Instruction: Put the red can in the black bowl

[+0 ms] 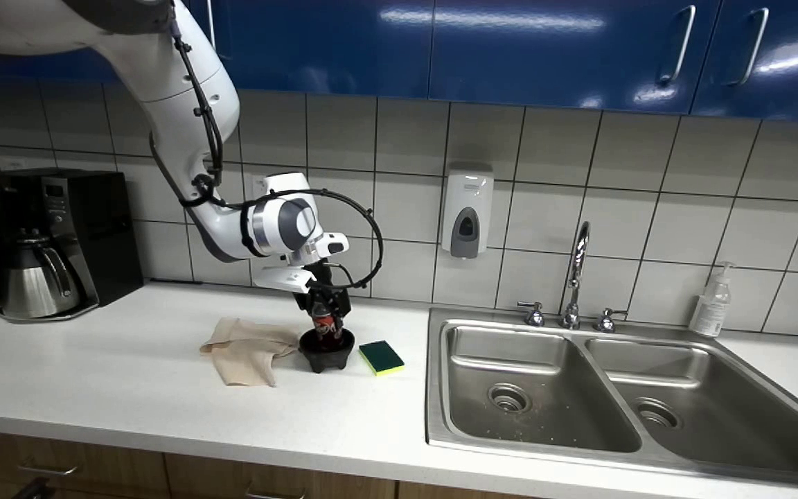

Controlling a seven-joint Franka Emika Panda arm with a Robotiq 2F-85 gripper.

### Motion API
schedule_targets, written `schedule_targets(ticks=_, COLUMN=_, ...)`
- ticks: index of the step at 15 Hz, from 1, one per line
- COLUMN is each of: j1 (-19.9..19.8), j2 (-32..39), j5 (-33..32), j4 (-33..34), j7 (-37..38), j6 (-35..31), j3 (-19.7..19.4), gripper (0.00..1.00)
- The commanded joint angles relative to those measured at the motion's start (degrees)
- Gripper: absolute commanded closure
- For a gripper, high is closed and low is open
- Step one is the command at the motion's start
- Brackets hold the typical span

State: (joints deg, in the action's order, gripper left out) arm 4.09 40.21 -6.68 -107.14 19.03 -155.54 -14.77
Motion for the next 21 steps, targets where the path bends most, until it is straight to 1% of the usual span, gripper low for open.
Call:
schedule_targets(ticks=1, j1=-0.2, j2=1.5, j5=0.9, j4=4.2, j7=0.3, j6=3.9, j3=0.1, gripper=0.59)
schedule_targets(ticks=4, j1=-0.5, j2=1.9, j5=1.1, j4=5.5, j7=0.0, j6=5.5, j3=0.4, gripper=0.59)
schedule_targets(ticks=5, j1=-0.3, j2=1.8, j5=1.1, j4=5.6, j7=0.4, j6=6.1, j3=0.3, gripper=0.09)
schedule_targets(ticks=6, j1=0.0, j2=1.8, j5=0.9, j4=5.7, j7=0.9, j6=6.4, j3=0.0, gripper=0.07)
schedule_targets(ticks=7, j1=-0.1, j2=1.6, j5=1.0, j4=5.7, j7=0.9, j6=6.7, j3=0.1, gripper=0.03)
schedule_targets(ticks=8, j1=0.1, j2=1.4, j5=0.9, j4=5.9, j7=1.2, j6=7.1, j3=-0.1, gripper=0.00)
schedule_targets(ticks=14, j1=1.0, j2=-0.1, j5=0.4, j4=4.9, j7=2.9, j6=7.4, j3=-0.6, gripper=0.00)
schedule_targets(ticks=21, j1=3.9, j2=-6.6, j5=-1.9, j4=-2.0, j7=5.0, j6=4.6, j3=-2.8, gripper=0.00)
